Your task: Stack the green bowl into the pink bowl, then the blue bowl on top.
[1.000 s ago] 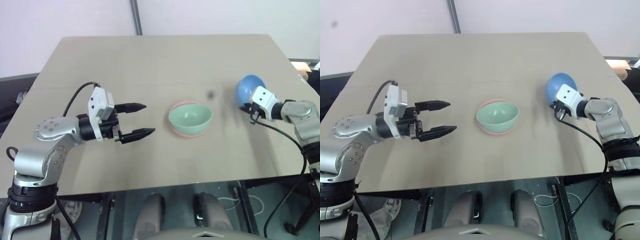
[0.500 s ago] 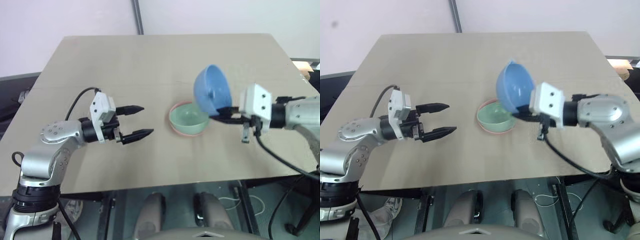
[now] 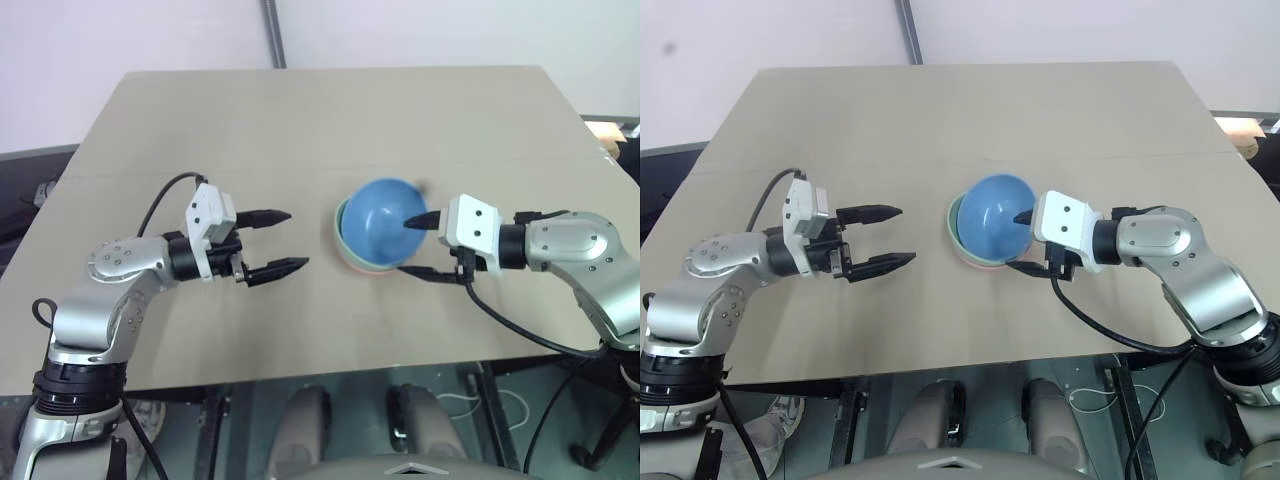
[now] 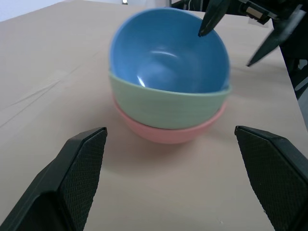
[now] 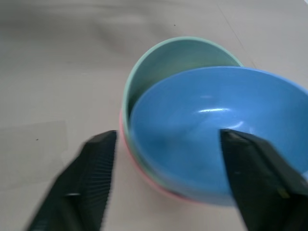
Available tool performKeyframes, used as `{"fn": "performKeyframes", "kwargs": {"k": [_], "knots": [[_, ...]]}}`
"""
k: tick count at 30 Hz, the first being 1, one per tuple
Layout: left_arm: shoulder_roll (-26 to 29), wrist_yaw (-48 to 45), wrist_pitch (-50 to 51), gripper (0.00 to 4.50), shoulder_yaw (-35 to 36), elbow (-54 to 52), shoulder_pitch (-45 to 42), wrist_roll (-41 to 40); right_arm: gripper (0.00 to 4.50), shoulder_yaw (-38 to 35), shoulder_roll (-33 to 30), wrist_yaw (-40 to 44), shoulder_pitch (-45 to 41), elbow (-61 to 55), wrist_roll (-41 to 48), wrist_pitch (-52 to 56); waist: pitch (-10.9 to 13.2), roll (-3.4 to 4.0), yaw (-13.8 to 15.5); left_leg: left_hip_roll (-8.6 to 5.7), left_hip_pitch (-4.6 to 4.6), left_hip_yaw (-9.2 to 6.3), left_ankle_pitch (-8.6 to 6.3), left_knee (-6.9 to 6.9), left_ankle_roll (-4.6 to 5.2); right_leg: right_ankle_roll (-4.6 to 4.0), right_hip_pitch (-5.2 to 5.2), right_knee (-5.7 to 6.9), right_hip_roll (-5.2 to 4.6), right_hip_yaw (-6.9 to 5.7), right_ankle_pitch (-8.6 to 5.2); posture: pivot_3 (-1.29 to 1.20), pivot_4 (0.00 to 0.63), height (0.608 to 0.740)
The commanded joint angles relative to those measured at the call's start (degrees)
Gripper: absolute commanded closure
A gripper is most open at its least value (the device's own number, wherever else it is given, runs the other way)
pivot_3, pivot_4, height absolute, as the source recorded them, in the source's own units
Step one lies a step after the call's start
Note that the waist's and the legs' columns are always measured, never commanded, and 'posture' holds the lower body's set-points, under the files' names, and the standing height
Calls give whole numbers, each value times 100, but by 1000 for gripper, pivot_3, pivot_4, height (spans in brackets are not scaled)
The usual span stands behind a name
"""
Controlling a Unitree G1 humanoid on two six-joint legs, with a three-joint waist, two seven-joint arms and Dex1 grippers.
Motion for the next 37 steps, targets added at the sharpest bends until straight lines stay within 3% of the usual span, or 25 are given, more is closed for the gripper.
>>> {"fn": "performKeyframes", "kwargs": {"k": [1, 7, 14, 19, 20, 22, 31, 37], "knots": [[-139, 211, -382, 0, 32, 35, -120, 188, 718, -704, 5, -266, -39, -661, 474, 538, 0, 0, 7, 0, 0, -1, 0, 0, 0, 0, 0, 0, 0, -1, 0, 0, 150, 740], [-495, 529, -681, 0, 46, 143, -155, 305, 718, -1564, 187, -920, 260, -1113, 1066, 1333, -3, -5, 12, 0, 1, -3, 0, 3, 0, 0, 2, 3, 0, -2, 1, 0, 150, 740], [-922, 792, -855, 0, 74, 51, -82, 204, 718, -1898, 1005, -1684, 638, -893, 1401, 1464, -5, -8, -3, 0, 3, -2, 0, 1, 0, 1, 2, 4, 1, 0, 2, 0, 150, 740], [-820, 716, -806, 0, 448, -118, 401, -81, 718, -2485, 707, -1491, 1876, -1144, 1244, 973, -5, -8, 22, -1, -4, -1, 0, 0, 0, 1, 2, -3, -1, 2, 2, 0, 150, 740], [-736, 566, -731, 0, 544, -137, 521, -240, 307, -2726, 622, -1444, 2231, -1168, 1224, 923, -5, -8, 25, -2, -4, -2, 0, -2, 0, 1, 3, -6, -3, 0, 1, 0, 150, 740], [-590, 254, -595, 0, 656, -243, 743, -532, 62, -3179, 568, -1330, 2739, -1168, 1392, 903, -6, -11, 20, -3, -6, -2, 0, -5, 0, 1, 1, -7, -4, -1, 1, 0, 150, 740], [-426, 733, -597, 0, 947, -928, 1837, -330, 62, -4785, 359, -691, 4504, -1063, 1372, 135, -7, -10, 3, 3, 25, 1, 0, 1, 0, 0, 21, 2, -3, 2, -24, 0, 150, 740], [-373, 816, -570, 0, 1100, -1151, 2168, -371, 62, -5262, 186, -251, 4971, -858, 1416, -154, -8, -11, 7, 4, 24, 2, 0, 1, 0, 0, 21, -1, -3, 3, -25, 0, 150, 740]]}}
